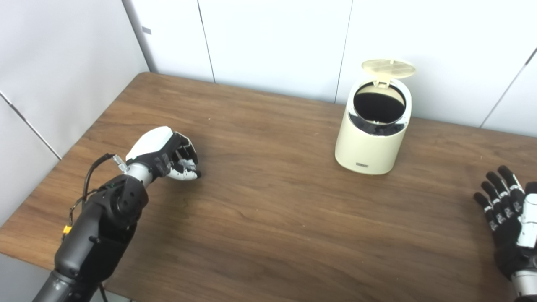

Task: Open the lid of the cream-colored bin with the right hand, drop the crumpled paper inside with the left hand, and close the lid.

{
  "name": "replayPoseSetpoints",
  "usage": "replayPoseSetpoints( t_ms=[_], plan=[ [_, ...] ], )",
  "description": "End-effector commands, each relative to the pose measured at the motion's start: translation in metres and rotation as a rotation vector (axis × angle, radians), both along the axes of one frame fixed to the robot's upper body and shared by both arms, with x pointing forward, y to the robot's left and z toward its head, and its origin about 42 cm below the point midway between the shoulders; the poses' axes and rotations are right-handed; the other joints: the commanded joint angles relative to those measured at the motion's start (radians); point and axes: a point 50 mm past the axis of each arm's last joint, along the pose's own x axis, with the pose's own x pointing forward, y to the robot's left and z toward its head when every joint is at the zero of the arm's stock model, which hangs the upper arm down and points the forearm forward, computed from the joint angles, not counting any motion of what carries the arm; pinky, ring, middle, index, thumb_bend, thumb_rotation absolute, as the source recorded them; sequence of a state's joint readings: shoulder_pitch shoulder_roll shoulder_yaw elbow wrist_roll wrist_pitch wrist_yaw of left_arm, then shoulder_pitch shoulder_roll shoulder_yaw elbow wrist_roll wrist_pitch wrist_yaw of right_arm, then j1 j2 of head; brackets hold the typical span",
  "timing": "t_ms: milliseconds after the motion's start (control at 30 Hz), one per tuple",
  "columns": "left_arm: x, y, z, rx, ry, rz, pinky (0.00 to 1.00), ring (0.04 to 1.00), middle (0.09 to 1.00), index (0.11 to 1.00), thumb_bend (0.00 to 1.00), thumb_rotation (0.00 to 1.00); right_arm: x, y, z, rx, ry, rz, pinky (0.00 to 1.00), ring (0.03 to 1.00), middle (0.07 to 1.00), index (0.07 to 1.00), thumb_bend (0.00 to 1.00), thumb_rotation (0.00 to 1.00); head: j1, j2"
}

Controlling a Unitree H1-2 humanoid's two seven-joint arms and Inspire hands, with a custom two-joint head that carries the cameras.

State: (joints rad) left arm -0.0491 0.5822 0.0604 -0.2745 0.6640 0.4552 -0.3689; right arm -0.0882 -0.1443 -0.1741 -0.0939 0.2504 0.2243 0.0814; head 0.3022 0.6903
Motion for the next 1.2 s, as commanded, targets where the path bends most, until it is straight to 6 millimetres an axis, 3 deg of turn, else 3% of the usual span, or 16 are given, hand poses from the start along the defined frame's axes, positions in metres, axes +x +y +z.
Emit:
replayPoseSetpoints(
  t_ms=[0, 333, 567, 833, 1000, 1100, 1167],
  plan=[
    [0.003, 0.000, 0.021, 0.040, -0.092, -0.003, 0.50, 0.487, 0.533, 0.446, 0.50, 0.00, 0.003, -0.003, 0.006, -0.006, -0.039, 0.013, 0.93, 0.941, 0.915, 0.924, 0.58, 1.00, 0.001, 0.001],
    [0.004, -0.018, 0.028, 0.043, -0.133, -0.021, 0.41, 0.414, 0.488, 0.483, 0.50, 0.00, 0.005, -0.007, -0.003, -0.020, -0.044, 0.027, 0.95, 0.953, 0.904, 0.935, 0.59, 1.00, -0.007, -0.006],
    [0.009, -0.041, 0.040, 0.027, -0.199, -0.050, 0.35, 0.355, 0.439, 0.503, 0.50, 0.00, 0.003, -0.006, -0.007, -0.001, -0.040, 0.025, 0.98, 0.965, 0.908, 0.936, 0.58, 1.00, -0.038, -0.043],
    [0.022, -0.073, 0.056, 0.023, -0.262, -0.123, 0.31, 0.371, 0.449, 0.514, 0.50, 0.00, 0.003, -0.003, -0.008, 0.000, -0.046, 0.022, 0.97, 0.957, 0.896, 0.927, 0.57, 1.00, -0.059, -0.045],
    [0.028, -0.089, 0.065, 0.008, -0.289, -0.152, 0.41, 0.433, 0.504, 0.478, 0.50, 0.00, 0.003, -0.002, -0.009, -0.005, -0.051, 0.029, 0.98, 0.970, 0.917, 0.950, 0.55, 1.00, -0.078, -0.046],
    [0.033, -0.097, 0.069, -0.001, -0.308, -0.177, 0.33, 0.381, 0.467, 0.509, 0.50, 0.00, 0.003, -0.001, -0.011, 0.002, -0.052, 0.027, 0.97, 0.965, 0.913, 0.950, 0.55, 1.00, -0.092, -0.049],
    [0.037, -0.101, 0.071, -0.011, -0.312, -0.197, 0.34, 0.380, 0.458, 0.498, 0.50, 0.00, 0.004, 0.000, -0.012, -0.001, -0.052, 0.025, 0.97, 0.962, 0.910, 0.947, 0.55, 1.00, -0.101, -0.051]
  ],
)
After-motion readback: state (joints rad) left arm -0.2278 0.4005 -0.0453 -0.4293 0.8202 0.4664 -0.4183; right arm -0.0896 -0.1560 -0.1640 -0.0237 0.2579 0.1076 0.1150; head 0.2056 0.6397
